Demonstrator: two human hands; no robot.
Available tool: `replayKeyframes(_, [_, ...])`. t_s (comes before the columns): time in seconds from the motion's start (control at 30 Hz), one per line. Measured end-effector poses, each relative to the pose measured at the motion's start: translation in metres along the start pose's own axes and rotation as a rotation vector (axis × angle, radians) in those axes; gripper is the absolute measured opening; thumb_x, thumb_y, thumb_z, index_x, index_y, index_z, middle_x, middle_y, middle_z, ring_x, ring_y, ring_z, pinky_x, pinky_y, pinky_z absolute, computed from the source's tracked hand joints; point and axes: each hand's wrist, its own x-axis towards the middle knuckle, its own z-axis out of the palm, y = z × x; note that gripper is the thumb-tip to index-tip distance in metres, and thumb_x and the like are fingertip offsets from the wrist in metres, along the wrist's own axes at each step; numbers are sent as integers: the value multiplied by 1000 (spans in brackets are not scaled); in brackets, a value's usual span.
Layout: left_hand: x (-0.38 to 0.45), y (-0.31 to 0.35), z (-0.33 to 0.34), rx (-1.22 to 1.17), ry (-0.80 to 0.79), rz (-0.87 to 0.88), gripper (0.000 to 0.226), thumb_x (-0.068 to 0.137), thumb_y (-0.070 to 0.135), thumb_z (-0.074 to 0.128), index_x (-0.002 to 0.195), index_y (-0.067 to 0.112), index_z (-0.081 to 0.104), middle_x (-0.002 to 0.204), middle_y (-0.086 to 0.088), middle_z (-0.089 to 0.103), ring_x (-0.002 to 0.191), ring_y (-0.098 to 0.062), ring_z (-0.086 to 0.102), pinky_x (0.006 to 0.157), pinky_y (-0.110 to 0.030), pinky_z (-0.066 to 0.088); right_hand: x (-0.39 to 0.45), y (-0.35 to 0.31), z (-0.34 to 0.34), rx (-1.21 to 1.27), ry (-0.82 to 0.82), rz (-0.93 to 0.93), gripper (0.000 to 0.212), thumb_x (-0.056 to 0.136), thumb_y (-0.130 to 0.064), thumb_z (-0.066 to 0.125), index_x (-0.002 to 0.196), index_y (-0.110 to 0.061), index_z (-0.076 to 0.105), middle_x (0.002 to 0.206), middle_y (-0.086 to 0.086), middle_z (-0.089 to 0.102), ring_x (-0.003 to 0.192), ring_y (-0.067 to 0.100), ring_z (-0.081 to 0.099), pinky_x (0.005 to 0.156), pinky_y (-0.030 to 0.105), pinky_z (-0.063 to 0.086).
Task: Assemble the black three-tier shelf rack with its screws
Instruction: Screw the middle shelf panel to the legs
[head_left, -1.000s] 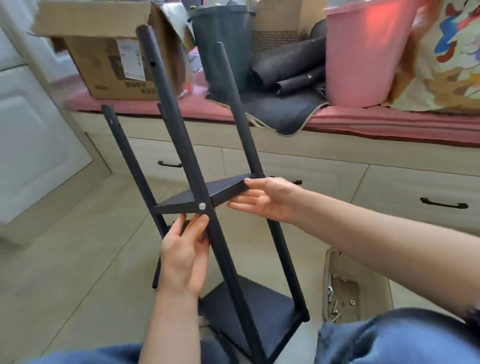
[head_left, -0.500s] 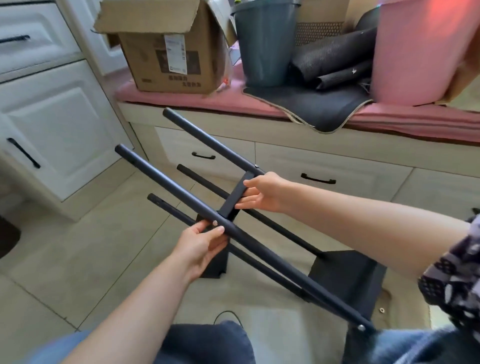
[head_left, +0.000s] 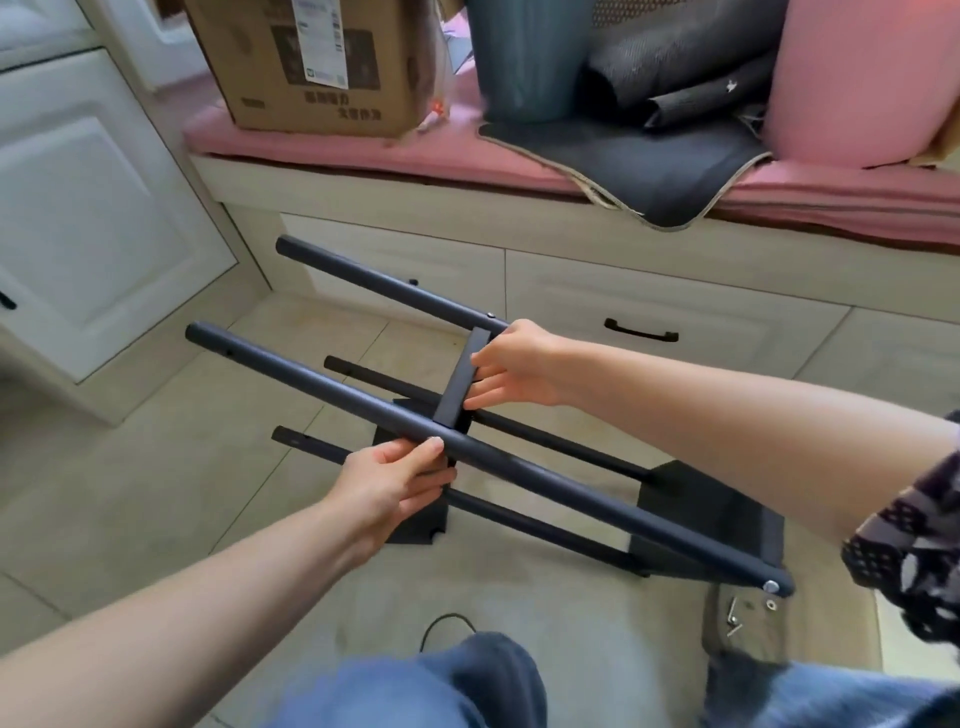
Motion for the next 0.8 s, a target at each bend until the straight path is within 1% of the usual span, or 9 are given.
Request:
replayKeyframes(0.13, [8, -22, -3, -85, 95, 18, 12, 96, 18, 67, 105, 14, 74, 99, -8, 79, 95, -19, 76, 86, -29, 56, 18, 8, 12, -35, -22, 35, 44, 98, 10, 46, 139, 12, 30, 139, 34, 47, 116, 49, 59, 78, 50, 58])
replayKeyframes(0.3, [19, -41, -7, -112, 163, 33, 8, 92, 20, 72, 99, 24, 74, 107, 1, 76, 108, -13, 66, 91, -27, 48, 41, 20, 24, -23, -24, 87, 46, 97, 10, 49, 140, 4, 33, 143, 27, 45, 124, 46, 54, 96, 58, 51])
replayKeyframes(0.4, [26, -52, -15, -148, 172, 25, 12, 92, 20, 72, 103, 22, 75, 105, 4, 78, 112, -12, 64, 95, -30, 48, 46, 25, 29, -4, -56, 133, 18, 96, 10, 49, 107, -4, 46, 143, 26, 44, 126, 46, 53, 94, 56, 53])
replayKeyframes(0.43, [28, -56, -17, -184, 151, 18, 15, 92, 20, 70, 106, 20, 75, 106, 3, 78, 115, -14, 63, 99, -34, 49, 47, 28, 30, 8, -66, 143, 18, 96, 10, 50, 101, -7, 45, 144, 25, 43, 126, 46, 53, 91, 55, 54])
replayKeyframes(0.47, [28, -59, -19, -225, 118, 11, 19, 92, 20, 69, 110, 18, 74, 112, 0, 77, 120, -17, 61, 105, -39, 47, 49, 30, 32, 17, -76, 147, 20, 96, 11, 50, 106, -5, 45, 144, 25, 42, 126, 46, 52, 88, 54, 55])
replayKeyframes(0.53, [28, -67, -19, -307, 47, 4, 33, 85, 27, 69, 117, 19, 70, 129, -3, 69, 133, -21, 52, 111, -48, 42, 55, 35, 35, 16, -77, 148, 42, 95, 12, 51, 132, -3, 41, 146, 23, 41, 126, 45, 53, 80, 51, 58])
replayKeyframes(0.63, [29, -73, -14, -379, 32, 29, 40, 79, 31, 68, 118, 21, 68, 138, -3, 63, 140, -21, 46, 105, -46, 43, 60, 35, 37, -25, -79, 144, 53, 94, 13, 50, 143, -2, 35, 136, 20, 47, 124, 43, 55, 70, 44, 60])
replayKeyframes(0.77, [32, -73, -11, -403, 57, 33, 38, 76, 31, 69, 113, 23, 70, 137, -4, 64, 141, -23, 45, 99, -46, 44, 56, 34, 29, -116, -100, 141, 34, 98, 9, 42, 132, 5, 46, 99, 15, 60, 117, 37, 61, 96, 44, 54])
replayKeyframes(0.8, [32, -73, -11, -401, 57, 30, 39, 76, 32, 70, 114, 23, 70, 138, -4, 64, 141, -23, 44, 99, -47, 45, 53, 35, 28, -146, -103, 144, 34, 99, 7, 42, 132, 2, 46, 98, 16, 62, 113, 34, 63, 96, 42, 55])
